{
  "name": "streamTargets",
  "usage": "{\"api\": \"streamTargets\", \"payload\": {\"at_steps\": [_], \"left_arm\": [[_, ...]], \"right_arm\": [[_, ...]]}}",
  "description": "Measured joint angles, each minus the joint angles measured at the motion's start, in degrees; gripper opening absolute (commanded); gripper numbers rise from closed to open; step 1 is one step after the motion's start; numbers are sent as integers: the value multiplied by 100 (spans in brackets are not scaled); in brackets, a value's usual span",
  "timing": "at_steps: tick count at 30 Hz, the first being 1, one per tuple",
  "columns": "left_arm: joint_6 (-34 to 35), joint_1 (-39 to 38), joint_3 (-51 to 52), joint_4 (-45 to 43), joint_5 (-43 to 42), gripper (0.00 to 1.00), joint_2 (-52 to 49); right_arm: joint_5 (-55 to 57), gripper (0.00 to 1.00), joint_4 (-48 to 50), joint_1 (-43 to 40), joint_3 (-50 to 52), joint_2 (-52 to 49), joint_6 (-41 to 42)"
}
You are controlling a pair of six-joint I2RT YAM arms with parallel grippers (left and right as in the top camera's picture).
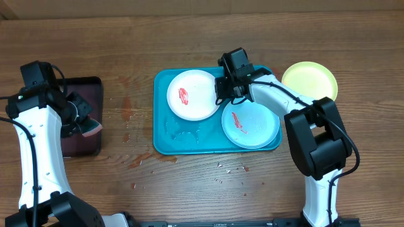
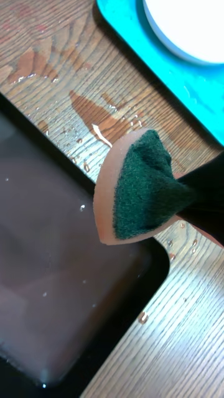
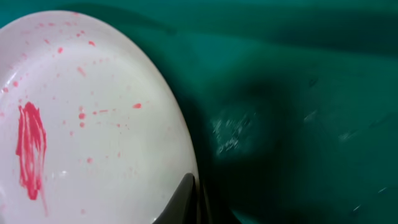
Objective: Clean dirty plates on tray and stack at the side
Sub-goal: 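Move the right gripper to the white plate's rim on the tray, then carry the sponge with the left gripper onto the left white plate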
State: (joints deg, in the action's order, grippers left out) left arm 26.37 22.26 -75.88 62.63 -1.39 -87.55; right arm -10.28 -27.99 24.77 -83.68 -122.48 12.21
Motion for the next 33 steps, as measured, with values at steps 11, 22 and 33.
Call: {"api": "streamTargets", "payload": {"at_steps": [11, 22, 33], "left_arm": [[-960, -1054, 22, -341, -1814, 4, 0], [-179, -2822, 234, -1233, -1530, 4, -120], [188, -3329, 234, -1742, -1381, 4, -949]], "right_arm": [[-1082, 4, -1010, 11, -4, 70, 579], [-778, 21, -1038, 413, -96, 70, 848], [-363, 9, -988, 422, -225, 70, 809]]}}
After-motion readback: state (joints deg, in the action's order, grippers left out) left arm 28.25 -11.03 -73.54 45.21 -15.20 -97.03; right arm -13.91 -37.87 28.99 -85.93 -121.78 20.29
